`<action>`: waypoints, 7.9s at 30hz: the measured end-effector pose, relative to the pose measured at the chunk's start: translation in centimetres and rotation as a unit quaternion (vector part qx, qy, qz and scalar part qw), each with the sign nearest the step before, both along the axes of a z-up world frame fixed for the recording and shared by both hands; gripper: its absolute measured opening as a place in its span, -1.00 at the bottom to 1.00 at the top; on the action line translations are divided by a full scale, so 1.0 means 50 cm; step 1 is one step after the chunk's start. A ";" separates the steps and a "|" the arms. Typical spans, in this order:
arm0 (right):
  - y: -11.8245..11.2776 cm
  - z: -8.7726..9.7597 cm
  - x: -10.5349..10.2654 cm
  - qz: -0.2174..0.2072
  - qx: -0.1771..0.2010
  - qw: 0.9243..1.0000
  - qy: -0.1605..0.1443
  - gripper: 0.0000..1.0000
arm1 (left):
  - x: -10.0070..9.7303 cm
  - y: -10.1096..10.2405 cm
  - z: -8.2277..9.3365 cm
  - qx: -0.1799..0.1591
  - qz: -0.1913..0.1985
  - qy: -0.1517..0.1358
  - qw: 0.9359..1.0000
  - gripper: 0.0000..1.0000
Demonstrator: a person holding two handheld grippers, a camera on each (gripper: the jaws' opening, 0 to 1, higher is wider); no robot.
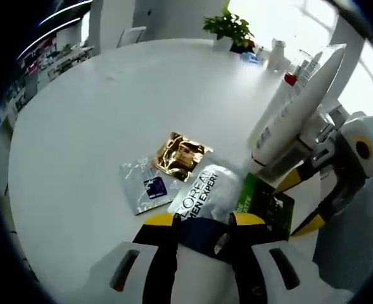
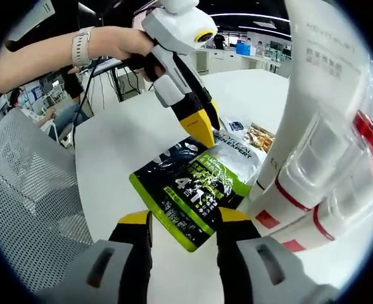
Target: Arrange the skincare products in the storage area until every visible bottle or jar stands upright without overlapping.
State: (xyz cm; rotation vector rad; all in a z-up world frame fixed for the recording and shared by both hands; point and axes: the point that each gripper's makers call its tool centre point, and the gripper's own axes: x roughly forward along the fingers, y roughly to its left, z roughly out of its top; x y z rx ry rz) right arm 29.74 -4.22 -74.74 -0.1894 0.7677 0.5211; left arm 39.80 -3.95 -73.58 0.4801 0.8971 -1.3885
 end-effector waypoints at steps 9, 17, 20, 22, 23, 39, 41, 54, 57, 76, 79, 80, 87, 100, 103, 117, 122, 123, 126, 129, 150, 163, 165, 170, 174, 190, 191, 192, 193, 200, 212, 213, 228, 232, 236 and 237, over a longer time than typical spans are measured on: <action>0.006 0.030 -0.012 0.004 0.009 1.000 -0.006 -0.19 | -0.017 0.007 0.038 -0.004 -0.006 -0.019 1.000 -0.39; 0.016 0.075 -0.022 0.014 0.027 0.999 -0.025 -0.23 | -0.050 0.017 0.075 -0.014 -0.005 -0.038 0.999 -0.35; 0.017 0.094 -0.028 0.019 0.029 0.999 -0.032 -0.22 | -0.062 0.020 0.094 -0.023 0.000 -0.046 0.999 -0.33; 0.016 0.107 -0.031 0.021 0.031 0.999 -0.038 -0.22 | -0.069 0.021 0.107 -0.030 0.005 -0.049 0.998 -0.32; 0.016 0.112 -0.033 0.022 0.032 0.998 -0.039 -0.22 | -0.073 0.022 0.112 -0.033 0.006 -0.051 0.998 -0.31; -0.027 0.237 -0.065 0.007 0.034 0.994 -0.104 -0.15 | -0.129 0.037 0.202 -0.078 0.033 -0.076 0.993 -0.17; -0.033 0.249 -0.067 0.006 0.032 0.994 -0.109 -0.12 | -0.131 0.041 0.206 -0.080 0.035 -0.080 0.993 -0.13; -0.083 0.298 -0.070 -0.015 0.019 0.992 -0.124 0.23 | -0.147 0.074 0.247 -0.100 0.066 -0.104 0.987 0.17; -0.096 0.301 -0.071 -0.021 0.015 0.992 -0.123 0.35 | -0.148 0.083 0.254 -0.105 0.076 -0.106 0.986 0.29; -0.131 0.306 -0.070 -0.027 -0.015 0.992 -0.121 0.83 | -0.157 0.115 0.254 -0.096 0.104 -0.107 0.984 0.94; -0.133 0.309 -0.067 -0.024 -0.017 0.992 -0.123 0.90 | -0.157 0.118 0.250 -0.091 0.101 -0.109 0.985 0.94; -0.134 0.309 -0.066 -0.026 -0.019 0.992 -0.125 0.95 | -0.158 0.119 0.251 -0.091 0.101 -0.108 0.985 0.94; -0.143 0.307 -0.064 -0.024 -0.031 0.992 -0.122 0.99 | -0.157 0.127 0.243 -0.086 0.099 -0.110 0.985 0.94; -0.144 0.295 -0.063 -0.021 -0.023 0.994 -0.109 1.00 | -0.157 0.115 0.234 -0.094 0.095 -0.094 0.987 0.94; -0.150 0.295 -0.058 -0.024 -0.027 0.993 -0.114 1.00 | -0.156 0.112 0.231 -0.093 0.092 -0.091 0.987 0.94; -0.148 0.294 -0.044 -0.032 0.009 0.994 -0.107 0.99 | -0.096 0.098 0.198 -0.077 0.085 -0.101 0.988 0.94; -0.155 0.287 -0.042 -0.033 0.006 0.994 -0.101 0.99 | -0.069 0.088 0.179 -0.061 0.069 -0.112 0.989 0.94; -0.155 0.286 -0.041 -0.034 0.008 0.994 -0.102 0.99 | -0.061 0.085 0.172 -0.058 0.068 -0.112 0.990 0.90; -0.163 0.281 -0.039 -0.037 0.011 0.995 -0.095 0.99 | -0.043 0.076 0.158 -0.051 0.067 -0.107 0.991 0.73; -0.168 0.279 -0.039 -0.041 0.012 0.995 -0.094 0.99 | -0.022 0.063 0.142 -0.046 0.070 -0.102 0.991 0.69; -0.184 0.279 -0.034 -0.055 0.016 0.995 -0.086 0.75 | 0.089 -0.006 0.048 0.016 0.127 -0.081 0.989 -0.09; -0.184 0.276 -0.038 -0.063 0.030 0.994 -0.084 0.69 | 0.159 0.009 -0.016 0.064 0.143 -0.100 0.983 -0.17; -0.184 0.275 -0.040 -0.063 0.030 0.994 -0.082 0.69 | 0.171 0.008 -0.013 0.056 0.150 -0.098 0.982 -0.17; -0.182 0.272 -0.041 -0.065 0.033 0.994 -0.079 0.68 | 0.198 0.009 -0.012 0.059 0.136 -0.112 0.982 -0.19; -0.180 0.272 -0.040 -0.065 0.036 0.994 -0.079 0.66 | 0.228 0.013 -0.012 0.068 0.132 -0.124 0.981 -0.19; -0.190 0.267 -0.043 -0.074 0.039 0.994 -0.075 0.75 | 0.225 -0.029 -0.009 0.067 0.077 -0.103 0.989 0.01; -0.190 0.267 -0.044 -0.074 0.037 0.994 -0.074 0.78 | 0.224 -0.032 -0.011 0.067 0.075 -0.102 0.990 0.03; -0.191 0.267 -0.045 -0.073 0.034 0.994 -0.075 0.79 | 0.206 -0.031 -0.010 0.068 0.071 -0.100 0.990 0.06; -0.192 0.266 -0.047 -0.073 0.032 0.994 -0.075 0.79 | 0.204 -0.032 -0.013 0.069 0.069 -0.099 0.990 0.07; -0.194 0.266 -0.054 -0.081 0.046 0.993 -0.075 0.77 | 0.218 -0.049 -0.030 0.075 0.074 -0.087 0.991 0.03; -0.205 0.261 -0.046 -0.087 0.048 0.992 -0.076 0.74 | 0.199 -0.048 -0.030 0.089 0.069 -0.083 0.990 -0.02; -0.205 0.260 -0.046 -0.087 0.049 0.992 -0.075 0.74 | 0.199 -0.048 -0.030 0.091 0.070 -0.084 0.990 -0.03; -0.217 0.261 -0.048 -0.093 0.048 0.992 -0.076 0.73 | 0.195 -0.049 -0.027 0.101 0.067 -0.080 0.989 -0.25; -0.222 0.265 -0.047 -0.095 0.047 0.991 -0.079 0.74 | 0.193 -0.048 -0.026 0.103 0.066 -0.078 0.989 -0.26; -0.225 0.266 -0.047 -0.096 0.045 0.991 -0.080 0.73 | 0.188 -0.043 -0.024 0.104 0.064 -0.075 0.990 -0.26; -0.225 0.266 -0.047 -0.095 0.045 0.991 -0.080 0.74 | 0.186 -0.041 -0.024 0.105 0.064 -0.074 0.990 -0.26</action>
